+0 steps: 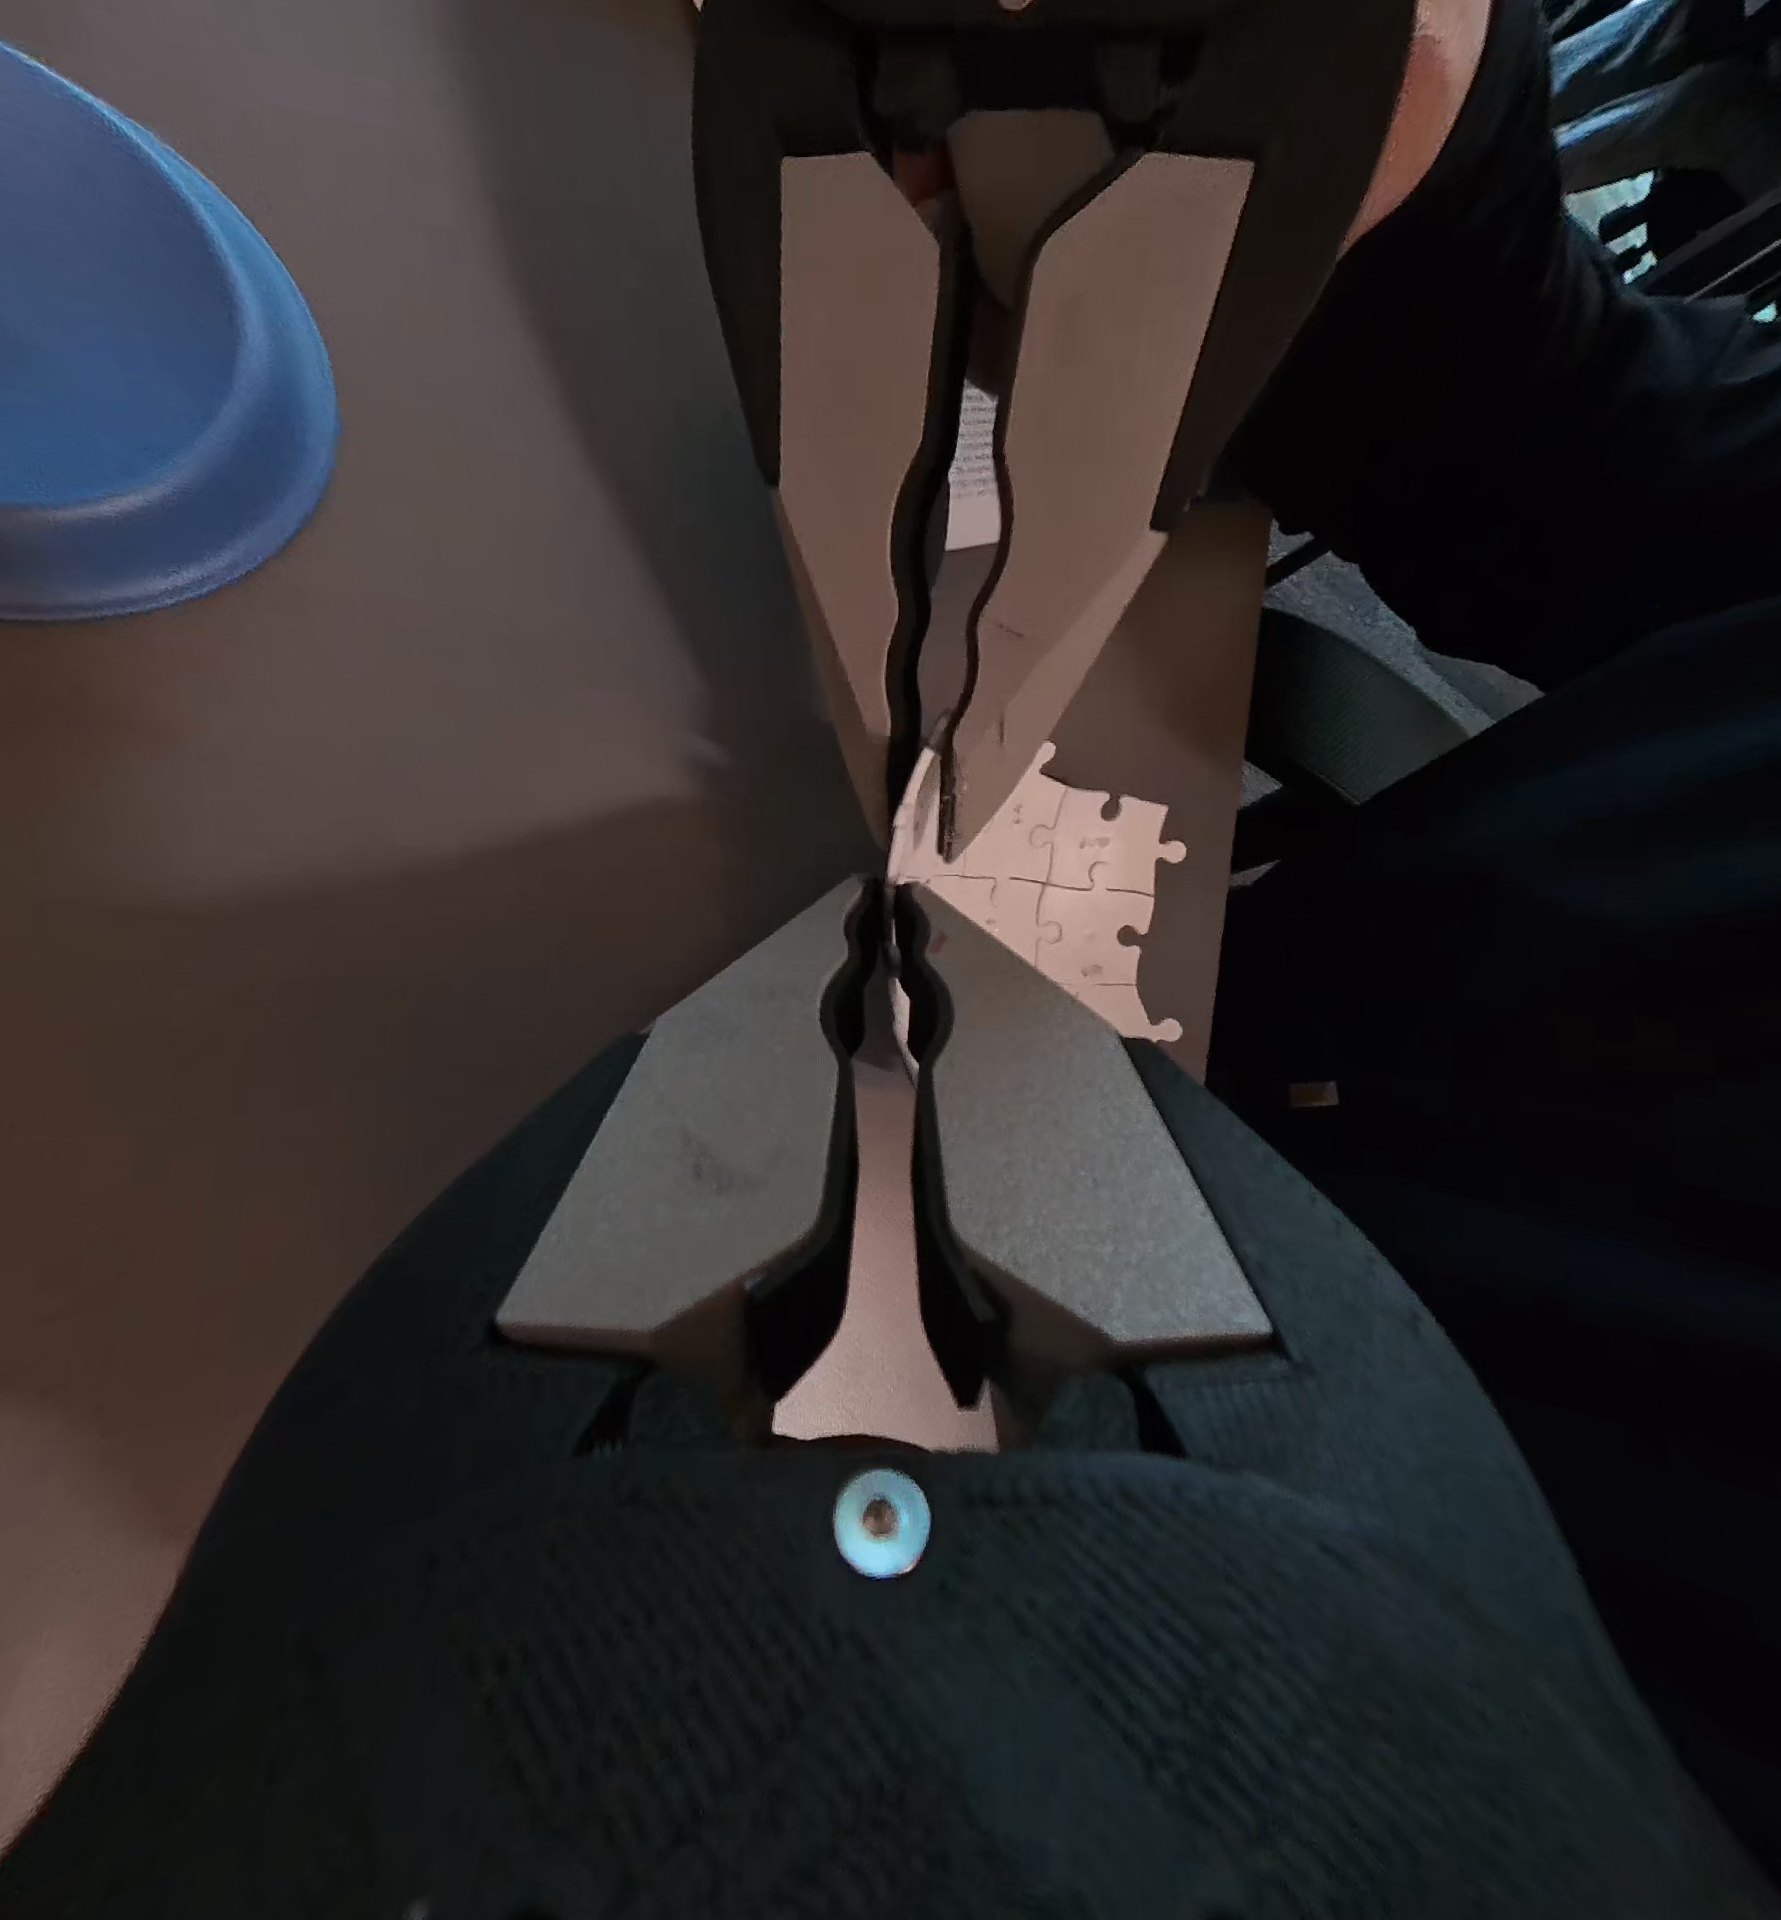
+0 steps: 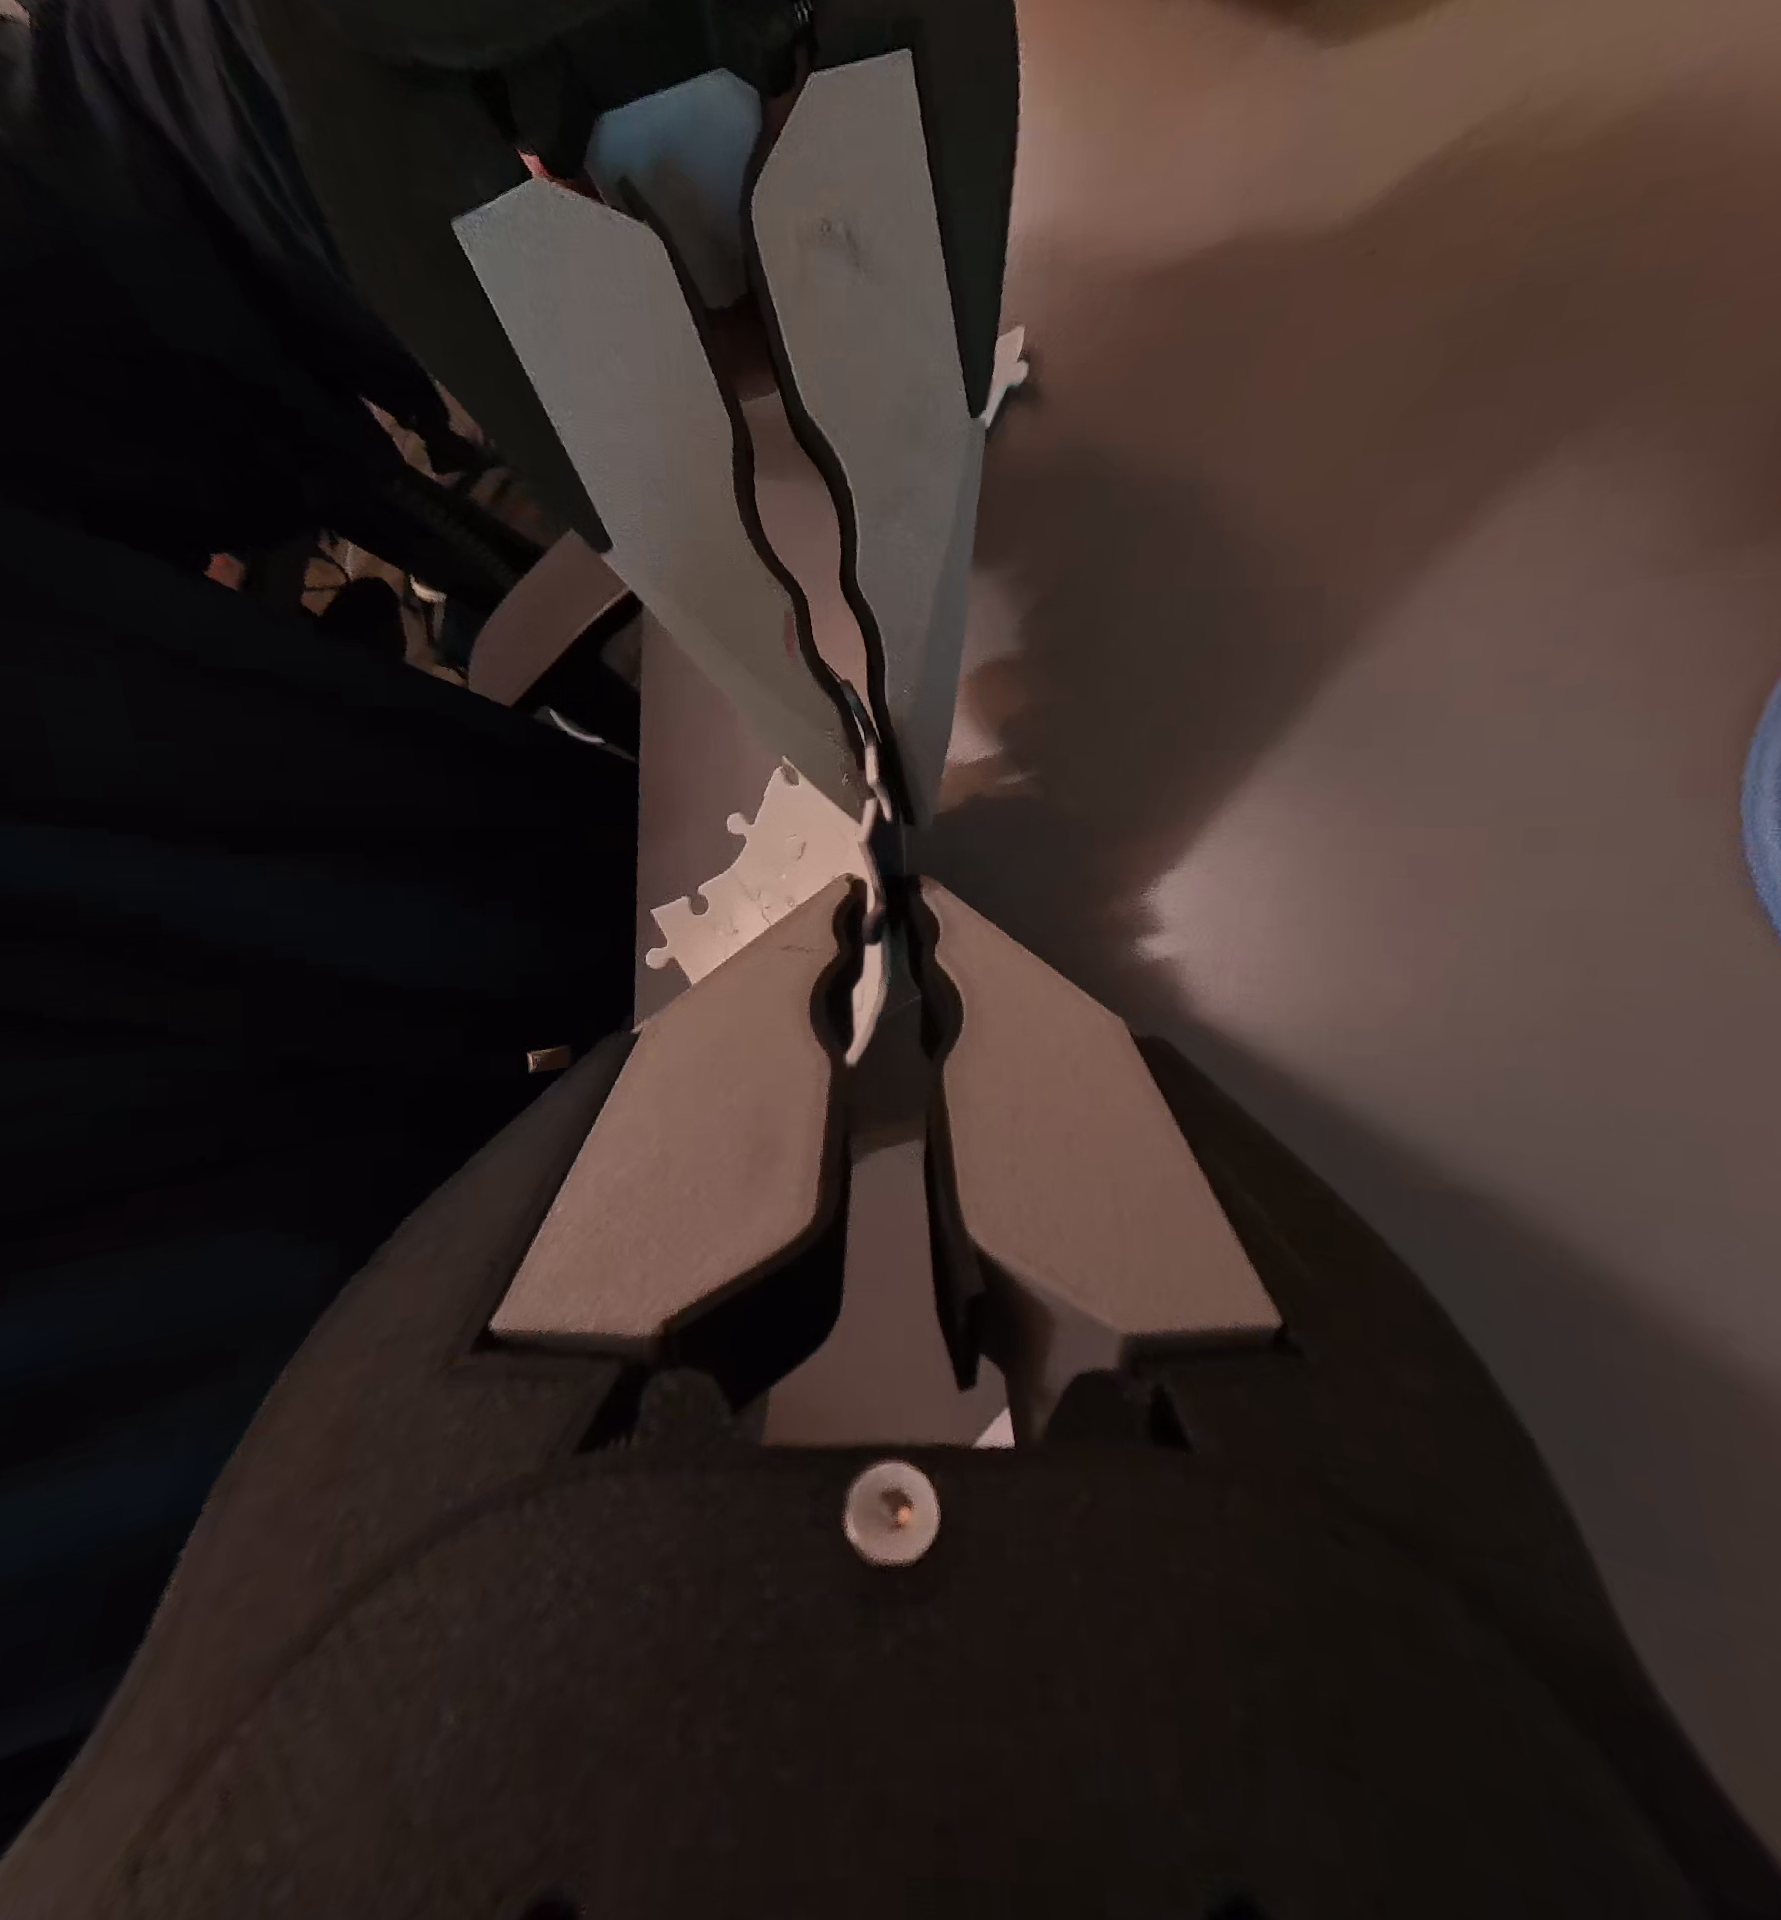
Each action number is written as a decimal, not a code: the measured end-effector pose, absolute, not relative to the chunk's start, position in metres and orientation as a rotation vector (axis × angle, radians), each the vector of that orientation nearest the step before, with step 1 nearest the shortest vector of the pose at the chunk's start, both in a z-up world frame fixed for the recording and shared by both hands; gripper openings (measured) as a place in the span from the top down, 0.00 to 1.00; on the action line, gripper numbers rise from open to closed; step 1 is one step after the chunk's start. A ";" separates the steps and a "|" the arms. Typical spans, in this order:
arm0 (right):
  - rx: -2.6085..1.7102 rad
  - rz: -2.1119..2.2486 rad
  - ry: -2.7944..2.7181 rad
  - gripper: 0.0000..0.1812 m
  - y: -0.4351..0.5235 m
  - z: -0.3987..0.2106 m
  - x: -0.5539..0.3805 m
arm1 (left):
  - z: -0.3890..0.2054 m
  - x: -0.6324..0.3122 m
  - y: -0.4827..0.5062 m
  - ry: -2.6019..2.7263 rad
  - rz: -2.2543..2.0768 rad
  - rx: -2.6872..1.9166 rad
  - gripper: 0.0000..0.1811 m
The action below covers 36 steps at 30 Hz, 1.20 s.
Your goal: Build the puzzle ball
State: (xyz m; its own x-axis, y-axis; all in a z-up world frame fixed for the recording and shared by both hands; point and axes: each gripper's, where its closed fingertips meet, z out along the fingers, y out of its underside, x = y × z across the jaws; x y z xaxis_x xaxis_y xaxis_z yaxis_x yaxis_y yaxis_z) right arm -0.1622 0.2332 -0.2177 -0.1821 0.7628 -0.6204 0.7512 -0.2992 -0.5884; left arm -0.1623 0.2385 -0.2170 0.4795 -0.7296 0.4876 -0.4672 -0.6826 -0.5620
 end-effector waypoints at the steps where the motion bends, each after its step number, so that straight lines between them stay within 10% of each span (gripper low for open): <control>1: -1.998 1.534 -1.838 0.98 0.236 -0.217 -0.162 | -0.216 -0.163 0.240 0.988 -1.037 -2.376 1.00; 36: -1.907 1.661 -1.592 1.00 0.259 -0.195 -0.178 | -0.190 -0.172 0.266 0.827 -1.040 -2.289 1.00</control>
